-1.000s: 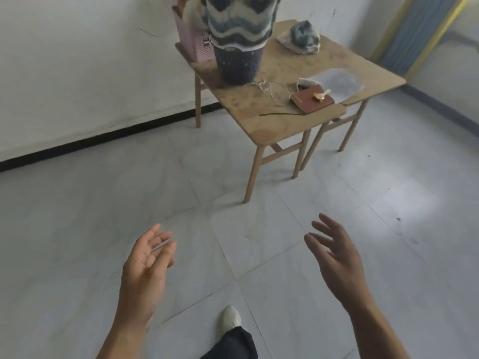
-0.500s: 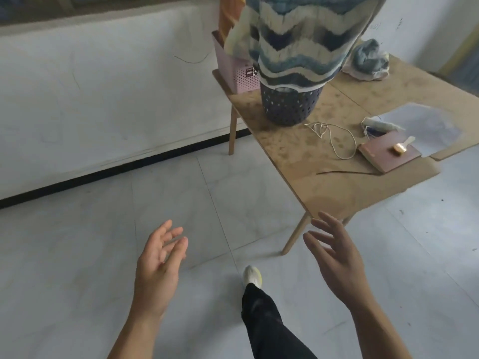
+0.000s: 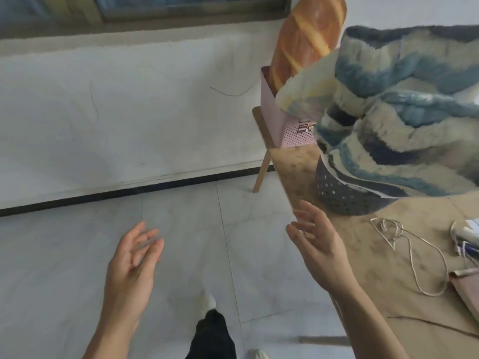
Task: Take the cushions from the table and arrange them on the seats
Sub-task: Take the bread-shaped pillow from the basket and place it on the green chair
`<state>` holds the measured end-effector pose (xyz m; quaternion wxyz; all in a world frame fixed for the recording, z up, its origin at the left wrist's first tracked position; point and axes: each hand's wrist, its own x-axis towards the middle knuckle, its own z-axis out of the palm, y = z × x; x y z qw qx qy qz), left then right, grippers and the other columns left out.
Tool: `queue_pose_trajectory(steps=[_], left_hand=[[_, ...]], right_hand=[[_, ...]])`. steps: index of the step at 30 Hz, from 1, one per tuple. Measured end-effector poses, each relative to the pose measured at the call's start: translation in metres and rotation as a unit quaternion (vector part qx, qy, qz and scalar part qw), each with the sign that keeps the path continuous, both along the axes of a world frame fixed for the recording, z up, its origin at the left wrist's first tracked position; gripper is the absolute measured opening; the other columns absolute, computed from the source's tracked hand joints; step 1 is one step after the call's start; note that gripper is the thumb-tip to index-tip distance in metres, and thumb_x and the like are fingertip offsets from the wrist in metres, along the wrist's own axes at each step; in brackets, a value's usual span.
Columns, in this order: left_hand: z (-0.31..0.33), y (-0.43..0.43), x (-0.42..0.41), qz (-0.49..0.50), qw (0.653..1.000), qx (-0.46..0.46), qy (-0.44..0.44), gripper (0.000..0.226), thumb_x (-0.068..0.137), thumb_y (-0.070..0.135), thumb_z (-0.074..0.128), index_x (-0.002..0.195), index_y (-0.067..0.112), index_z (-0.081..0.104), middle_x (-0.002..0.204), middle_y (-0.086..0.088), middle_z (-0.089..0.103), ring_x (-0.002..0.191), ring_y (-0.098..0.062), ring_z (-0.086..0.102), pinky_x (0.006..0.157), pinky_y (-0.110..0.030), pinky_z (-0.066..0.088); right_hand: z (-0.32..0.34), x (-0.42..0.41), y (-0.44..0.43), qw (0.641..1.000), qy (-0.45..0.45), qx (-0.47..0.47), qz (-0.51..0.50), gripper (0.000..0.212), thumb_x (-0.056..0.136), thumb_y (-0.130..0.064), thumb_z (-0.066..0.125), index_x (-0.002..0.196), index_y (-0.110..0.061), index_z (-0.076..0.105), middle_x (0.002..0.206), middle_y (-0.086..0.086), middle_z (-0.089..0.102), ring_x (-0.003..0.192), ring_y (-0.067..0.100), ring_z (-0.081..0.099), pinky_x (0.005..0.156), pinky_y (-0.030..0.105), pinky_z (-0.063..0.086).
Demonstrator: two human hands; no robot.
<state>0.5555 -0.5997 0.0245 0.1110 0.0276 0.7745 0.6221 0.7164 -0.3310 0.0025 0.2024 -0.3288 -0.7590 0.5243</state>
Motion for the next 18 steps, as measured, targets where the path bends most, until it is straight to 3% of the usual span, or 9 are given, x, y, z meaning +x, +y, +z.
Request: queue_pose_trajectory(steps=[3,6,10,14,15,18], left_hand=[[-0.020,0.037,-0.066,-0.012,1.000,0.004,-0.027,0.039,0.098,0.008,0.063,0.134,0.024,0.056,0.123,0.002,0.070,0.116,-0.023,0.067,0.103,-0.053,0.052],[-0.039,0.082,-0.147,-0.037,0.998,-0.007,-0.048,0.038,0.098,0.011,0.065,0.130,0.030,0.059,0.122,0.005,0.071,0.112,-0.017,0.070,0.104,-0.056,0.052],[-0.024,0.154,-0.258,-0.119,0.991,-0.019,-0.056,0.043,0.092,0.034,0.073,0.133,0.036,0.059,0.118,0.019,0.072,0.110,-0.005,0.069,0.103,-0.046,0.053],[0.005,0.242,-0.354,-0.204,0.979,-0.013,-0.017,0.043,0.098,0.019,0.067,0.139,0.027,0.057,0.122,0.011,0.070,0.110,-0.003,0.067,0.104,-0.041,0.053],[0.011,0.263,-0.373,-0.225,0.974,-0.015,-0.009,0.043,0.098,0.018,0.066,0.140,0.026,0.057,0.123,0.011,0.070,0.110,-0.003,0.068,0.104,-0.041,0.053],[0.021,0.323,-0.417,-0.280,0.960,-0.027,0.015,0.042,0.099,0.019,0.067,0.138,0.028,0.057,0.122,0.013,0.070,0.108,-0.001,0.068,0.103,-0.040,0.053]], right_hand=[[-0.021,-0.070,0.033,1.000,-0.017,0.003,-0.015,0.051,0.096,-0.030,0.068,0.143,-0.032,0.047,0.127,-0.023,0.059,0.111,-0.003,0.063,0.077,0.003,0.049],[-0.037,-0.144,0.063,0.998,-0.044,-0.014,-0.051,0.050,0.097,-0.028,0.067,0.142,-0.034,0.046,0.131,-0.018,0.059,0.112,-0.005,0.060,0.073,-0.001,0.046],[-0.020,-0.229,0.109,0.992,-0.061,-0.019,-0.107,0.042,0.095,-0.030,0.069,0.133,-0.034,0.050,0.126,-0.017,0.061,0.110,0.000,0.063,0.068,-0.002,0.046],[0.015,-0.298,0.162,0.981,-0.006,-0.030,-0.194,0.051,0.096,-0.033,0.068,0.142,-0.035,0.048,0.120,-0.032,0.057,0.108,-0.006,0.062,0.079,0.016,0.056],[0.021,-0.310,0.171,0.977,0.009,-0.035,-0.212,0.050,0.096,-0.032,0.068,0.143,-0.033,0.049,0.121,-0.030,0.057,0.108,-0.004,0.062,0.082,0.021,0.057],[0.029,-0.335,0.198,0.963,0.057,-0.016,-0.262,0.046,0.097,-0.022,0.067,0.140,-0.026,0.052,0.123,-0.019,0.064,0.107,-0.005,0.064,0.081,0.017,0.057]])
